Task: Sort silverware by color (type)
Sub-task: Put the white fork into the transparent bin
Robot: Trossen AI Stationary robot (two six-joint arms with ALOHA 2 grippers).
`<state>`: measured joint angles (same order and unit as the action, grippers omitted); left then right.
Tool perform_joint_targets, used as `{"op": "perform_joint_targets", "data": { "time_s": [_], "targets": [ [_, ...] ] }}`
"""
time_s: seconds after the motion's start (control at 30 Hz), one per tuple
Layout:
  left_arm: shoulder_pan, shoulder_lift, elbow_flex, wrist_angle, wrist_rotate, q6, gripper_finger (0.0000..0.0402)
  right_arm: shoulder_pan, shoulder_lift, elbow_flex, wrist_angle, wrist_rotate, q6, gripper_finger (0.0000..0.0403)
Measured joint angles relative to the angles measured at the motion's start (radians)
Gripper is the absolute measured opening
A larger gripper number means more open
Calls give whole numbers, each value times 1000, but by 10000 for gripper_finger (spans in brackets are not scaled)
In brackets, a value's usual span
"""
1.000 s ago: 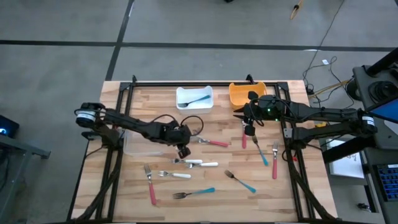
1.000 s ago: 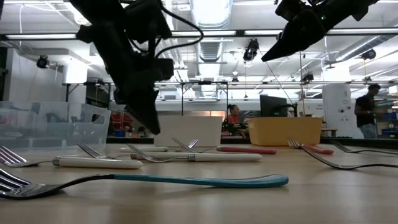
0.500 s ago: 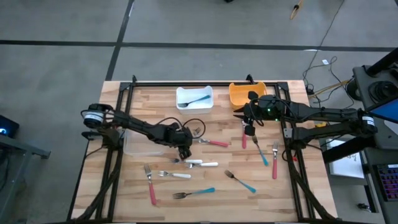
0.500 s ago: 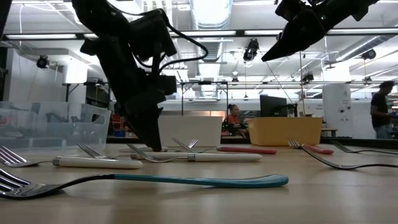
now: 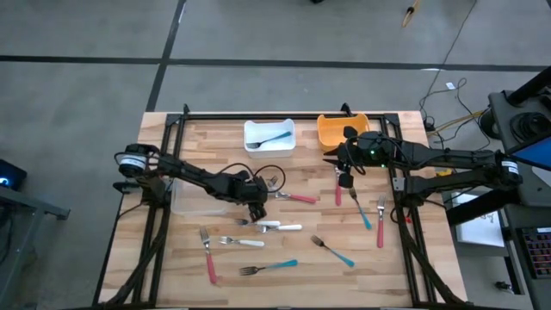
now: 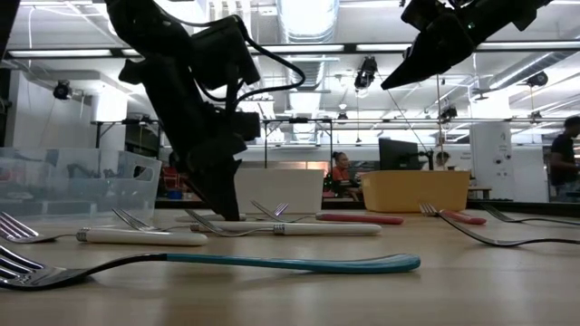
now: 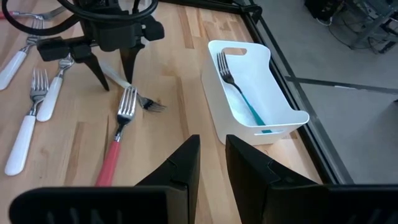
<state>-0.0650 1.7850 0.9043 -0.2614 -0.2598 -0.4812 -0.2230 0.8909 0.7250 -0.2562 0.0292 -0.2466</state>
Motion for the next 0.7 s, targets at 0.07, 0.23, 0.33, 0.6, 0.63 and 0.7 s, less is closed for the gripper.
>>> {"op": "perform_joint_targets", "data": {
  "time_s": [0.07,0.23,0.33,0.6,0.63,0.7],
  "targets": [
    [0,1,0,4,-7,0,173,0,0,0,0,0,0,68],
    [1,4,-1,10,-23,-1,169,0,0,0,0,0,0,68],
    [2,14,-1,16,-35,-5,157,0,0,0,0,0,0,68],
    [2,63,1,29,-61,-67,82,0,0,0,0,0,1,68],
    [2,65,1,29,-66,-77,70,0,0,0,0,0,1,68],
    [2,65,1,27,-80,-97,47,0,0,0,0,0,1,68]
  ]
}}
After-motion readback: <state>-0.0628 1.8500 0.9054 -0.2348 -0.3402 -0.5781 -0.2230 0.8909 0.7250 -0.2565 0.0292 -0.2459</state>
